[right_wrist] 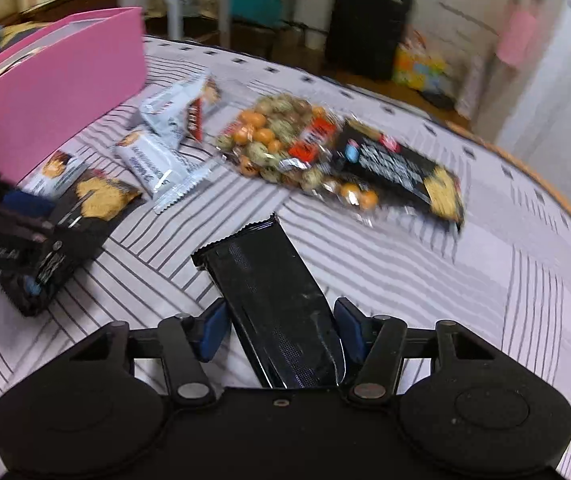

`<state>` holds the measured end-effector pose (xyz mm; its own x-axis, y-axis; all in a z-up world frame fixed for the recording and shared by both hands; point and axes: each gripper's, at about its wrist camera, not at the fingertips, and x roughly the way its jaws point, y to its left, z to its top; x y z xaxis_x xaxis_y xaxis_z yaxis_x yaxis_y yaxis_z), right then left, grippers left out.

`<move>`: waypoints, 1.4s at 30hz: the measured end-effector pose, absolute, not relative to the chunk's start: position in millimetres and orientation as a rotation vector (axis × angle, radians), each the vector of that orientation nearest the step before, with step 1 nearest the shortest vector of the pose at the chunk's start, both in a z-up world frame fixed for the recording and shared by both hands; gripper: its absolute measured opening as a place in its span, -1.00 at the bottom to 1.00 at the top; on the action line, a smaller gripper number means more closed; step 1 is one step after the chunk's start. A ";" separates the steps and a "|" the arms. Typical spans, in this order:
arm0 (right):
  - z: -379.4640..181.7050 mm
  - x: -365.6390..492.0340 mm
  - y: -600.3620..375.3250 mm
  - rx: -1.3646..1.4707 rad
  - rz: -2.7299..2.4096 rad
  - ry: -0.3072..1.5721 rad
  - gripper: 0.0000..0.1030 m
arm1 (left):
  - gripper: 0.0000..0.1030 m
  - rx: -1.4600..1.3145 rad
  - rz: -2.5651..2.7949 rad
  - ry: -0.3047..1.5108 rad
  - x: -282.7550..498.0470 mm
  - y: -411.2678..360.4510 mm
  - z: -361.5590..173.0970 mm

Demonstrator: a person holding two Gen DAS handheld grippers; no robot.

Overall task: Organize snacks
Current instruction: 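Carry the cracker pack and black bar over the pink box with both grippers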

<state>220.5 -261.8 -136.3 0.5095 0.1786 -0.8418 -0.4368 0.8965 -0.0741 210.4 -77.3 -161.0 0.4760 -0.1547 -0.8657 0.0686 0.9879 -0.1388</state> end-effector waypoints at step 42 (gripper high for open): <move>8.5 92.4 -167.8 -0.176 0.645 0.953 0.22 | -0.07 -0.193 -0.067 0.915 66.3 42.9 -10.4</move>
